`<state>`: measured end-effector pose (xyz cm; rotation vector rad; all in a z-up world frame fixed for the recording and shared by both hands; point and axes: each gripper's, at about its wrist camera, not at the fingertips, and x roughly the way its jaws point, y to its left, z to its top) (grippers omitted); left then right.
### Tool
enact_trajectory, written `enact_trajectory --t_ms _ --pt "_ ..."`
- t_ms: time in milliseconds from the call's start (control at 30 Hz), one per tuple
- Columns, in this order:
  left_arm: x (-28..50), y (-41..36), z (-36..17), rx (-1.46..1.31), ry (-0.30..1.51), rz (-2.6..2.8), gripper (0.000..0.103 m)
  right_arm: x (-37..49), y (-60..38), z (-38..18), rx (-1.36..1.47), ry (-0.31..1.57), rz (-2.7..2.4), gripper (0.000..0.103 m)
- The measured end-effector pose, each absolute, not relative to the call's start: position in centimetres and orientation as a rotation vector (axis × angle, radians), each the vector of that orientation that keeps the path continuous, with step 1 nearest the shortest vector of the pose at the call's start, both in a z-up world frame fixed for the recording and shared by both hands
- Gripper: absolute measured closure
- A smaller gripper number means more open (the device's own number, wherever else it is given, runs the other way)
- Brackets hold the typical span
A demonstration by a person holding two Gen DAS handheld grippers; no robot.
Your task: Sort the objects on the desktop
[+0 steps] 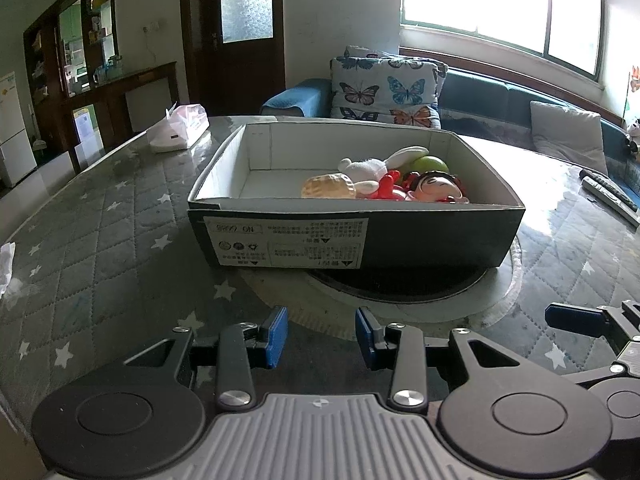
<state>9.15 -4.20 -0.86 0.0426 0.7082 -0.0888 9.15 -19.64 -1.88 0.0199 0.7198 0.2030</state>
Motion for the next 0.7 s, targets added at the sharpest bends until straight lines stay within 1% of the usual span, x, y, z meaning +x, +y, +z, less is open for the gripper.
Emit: enact_trajectory --t_ms 567,700 --pt "11.1 -4.5 -0.9 0.060 0.699 -0.081 0.063 11.7 -19.8 -2.2 0.038 0.748 0.196 0.000" --pt "11.6 -4.6 -0.9 0.063 0.690 -0.076 0.065 12.2 -19.8 -2.2 0.042 0.750 0.198 0.000"
